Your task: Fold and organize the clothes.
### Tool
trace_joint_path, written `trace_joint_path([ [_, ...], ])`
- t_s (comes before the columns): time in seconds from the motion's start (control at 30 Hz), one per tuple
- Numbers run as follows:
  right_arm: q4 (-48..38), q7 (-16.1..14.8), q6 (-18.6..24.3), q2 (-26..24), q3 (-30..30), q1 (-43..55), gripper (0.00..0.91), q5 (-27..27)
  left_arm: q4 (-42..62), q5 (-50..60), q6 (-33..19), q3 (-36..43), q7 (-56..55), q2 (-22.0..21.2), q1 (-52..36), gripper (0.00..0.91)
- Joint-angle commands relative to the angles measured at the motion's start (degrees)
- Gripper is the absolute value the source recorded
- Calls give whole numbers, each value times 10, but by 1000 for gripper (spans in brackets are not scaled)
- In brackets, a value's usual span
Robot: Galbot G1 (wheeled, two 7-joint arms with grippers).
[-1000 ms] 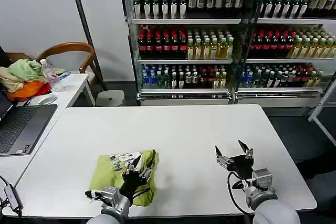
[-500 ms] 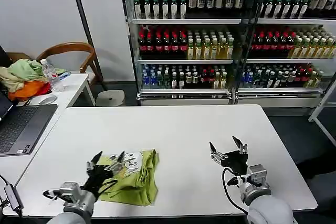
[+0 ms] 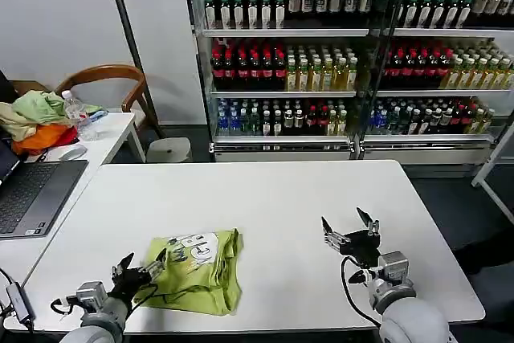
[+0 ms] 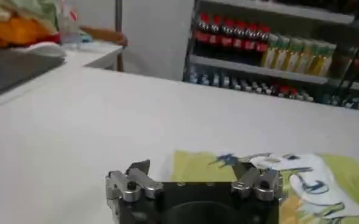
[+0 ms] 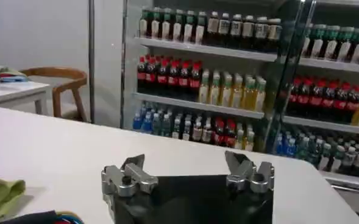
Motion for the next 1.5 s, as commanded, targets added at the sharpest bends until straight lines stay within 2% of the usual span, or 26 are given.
trace_joint_path([
  [0.03, -2, 0, 0, -1, -1, 4, 907, 0, 27, -7, 13, -8, 1, -5, 2, 907],
  [0.23, -3, 0, 1, 3, 0, 2, 907, 0, 31, 19, -2, 13, -10, -2, 9, 907],
  [0.27, -2, 0, 1, 3, 0, 2, 907, 0, 30, 20, -5, 18, -9, -3, 10, 836],
  [0.3, -2, 0, 1, 3, 1, 2, 907, 0, 28, 19, -8, 21, -9, -4, 11, 50],
  [0.8, -1, 0, 1, 6, 4, -1, 907, -3, 30, 34, -24, 49, -6, -16, 7, 50],
  [1.17, -4, 0, 0, 9, 3, 1, 907, -5, 11, 39, -36, 38, 15, -12, -9, 40],
  [1.43, -5, 1, 0, 12, 0, 3, 907, -8, -34, -2, -32, -4, 16, -8, -17, 40],
  [1.5, -7, 0, 0, 15, -1, 4, 907, -9, -43, -44, -34, -33, 13, -20, -19, 40],
])
